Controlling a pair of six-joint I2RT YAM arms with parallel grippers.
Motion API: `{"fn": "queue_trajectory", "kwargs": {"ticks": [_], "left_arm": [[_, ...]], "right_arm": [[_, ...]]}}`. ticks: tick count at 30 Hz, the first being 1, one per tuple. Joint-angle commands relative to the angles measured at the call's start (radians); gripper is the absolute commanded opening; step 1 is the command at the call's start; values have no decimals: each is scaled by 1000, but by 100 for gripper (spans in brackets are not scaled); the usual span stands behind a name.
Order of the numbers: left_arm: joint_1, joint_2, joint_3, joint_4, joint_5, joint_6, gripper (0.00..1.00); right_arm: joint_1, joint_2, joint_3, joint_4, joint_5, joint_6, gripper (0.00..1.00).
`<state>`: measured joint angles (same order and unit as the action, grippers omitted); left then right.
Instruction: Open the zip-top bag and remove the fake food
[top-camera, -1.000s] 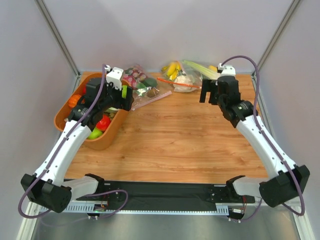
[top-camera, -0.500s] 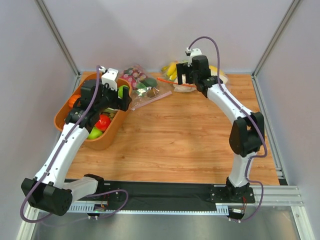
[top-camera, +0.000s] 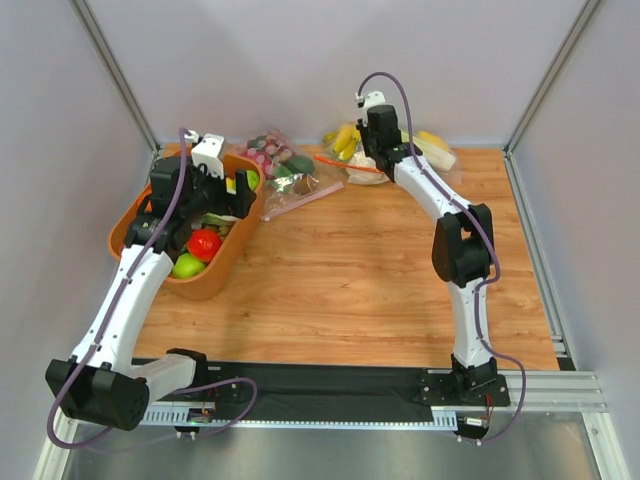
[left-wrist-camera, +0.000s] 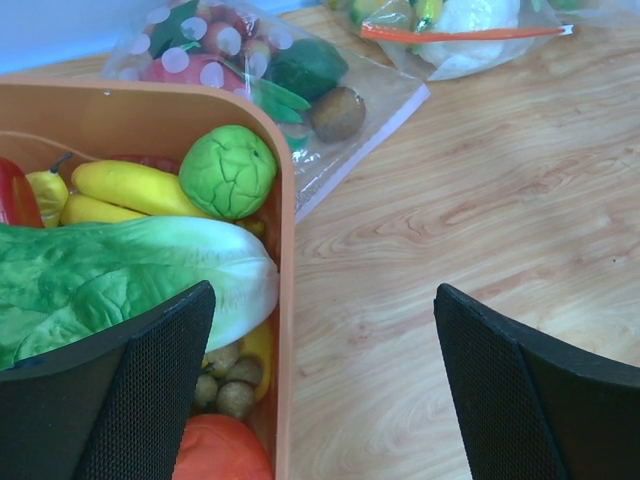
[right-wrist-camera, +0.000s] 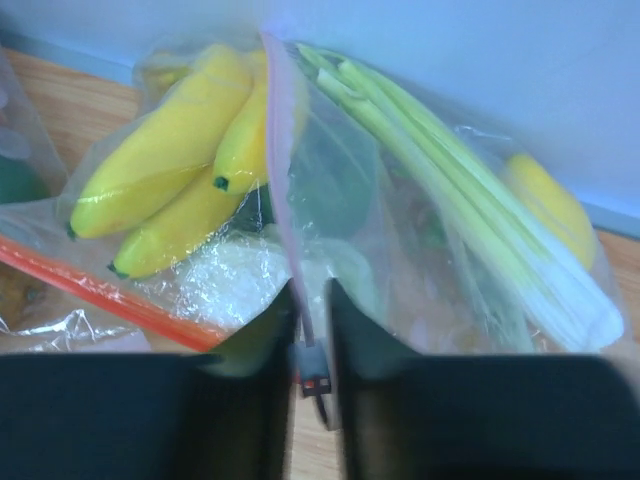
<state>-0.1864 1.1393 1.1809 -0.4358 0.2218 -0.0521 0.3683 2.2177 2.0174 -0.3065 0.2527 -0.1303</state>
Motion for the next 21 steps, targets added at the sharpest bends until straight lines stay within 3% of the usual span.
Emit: {"fn": "queue_trajectory", "kwargs": {"ticks": [1, 3, 9, 16, 21], "left_arm": [[16, 4, 10, 39, 45, -25, 96], [19, 5, 11, 39, 50, -28, 96], [27, 7, 10, 40, 62, -37, 96], [28, 0, 14, 32, 80, -26, 95], [28, -4, 10, 45, 143, -9, 92]], "right_arm": [[-3, 16, 76, 17, 85, -46, 9], [-8, 2, 73, 7, 83, -43, 0], [-69, -99, 57, -26, 111, -14, 0], [-101, -298, -34, -39, 189, -120, 0], [-97, -456, -134, -91, 93, -89, 1]]}}
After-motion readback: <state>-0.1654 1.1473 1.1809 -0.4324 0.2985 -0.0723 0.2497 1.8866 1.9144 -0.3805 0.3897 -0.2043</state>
